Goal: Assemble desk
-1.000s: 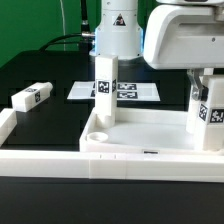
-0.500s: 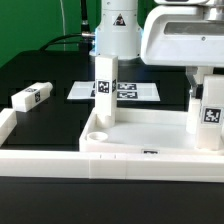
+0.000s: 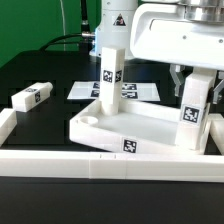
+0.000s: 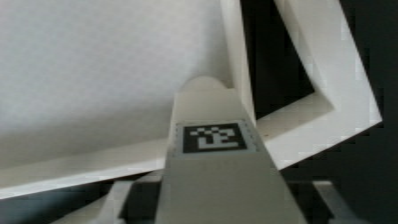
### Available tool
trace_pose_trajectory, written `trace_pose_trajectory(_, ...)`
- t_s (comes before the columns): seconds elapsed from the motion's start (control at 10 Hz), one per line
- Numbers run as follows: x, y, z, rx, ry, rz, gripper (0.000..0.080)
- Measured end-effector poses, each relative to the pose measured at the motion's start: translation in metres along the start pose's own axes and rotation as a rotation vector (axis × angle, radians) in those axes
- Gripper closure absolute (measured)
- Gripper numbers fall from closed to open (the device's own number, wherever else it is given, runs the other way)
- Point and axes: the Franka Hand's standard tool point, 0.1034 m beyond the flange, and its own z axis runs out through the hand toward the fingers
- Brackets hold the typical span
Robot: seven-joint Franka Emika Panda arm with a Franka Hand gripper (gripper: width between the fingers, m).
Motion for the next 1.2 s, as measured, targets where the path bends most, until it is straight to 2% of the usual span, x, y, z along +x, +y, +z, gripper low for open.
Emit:
trace_pose_trajectory(0.1, 0.002, 0.002, 0.0, -0.003, 0.002, 0.006, 0.0509)
trace_pose_trajectory(0.2, 0.001, 0.002, 0.0, -0.002, 0.001, 0.006, 0.0396)
trace_pose_trajectory(0.3, 0.001, 0.002, 0.0, -0.002, 0.002, 0.006, 0.0396)
trace_pose_trajectory(0.4, 0.001, 0.002, 0.0, -0.002, 0.001, 0.006, 0.0228)
trace_pose_trajectory(0.5, 0.003, 0.003, 0.0, 0.0, 0.002, 0.004, 0.0174)
trace_pose_trajectory(0.6, 0.008, 0.012, -0.008, 0.011, 0.002, -0.045, 0.0174)
trace_pose_trajectory(0.7, 0.017, 0.026, -0.018, 0.017, 0.006, -0.068, 0.0154)
trace_pose_trajectory(0.8, 0.023, 0.037, -0.023, 0.018, 0.01, -0.069, 0.0154)
trace_pose_trajectory(0.9, 0.027, 0.042, -0.022, 0.018, 0.011, -0.065, 0.0151)
trace_pose_trajectory(1.2, 0.026, 0.04, -0.021, 0.017, 0.01, -0.069, 0.0151)
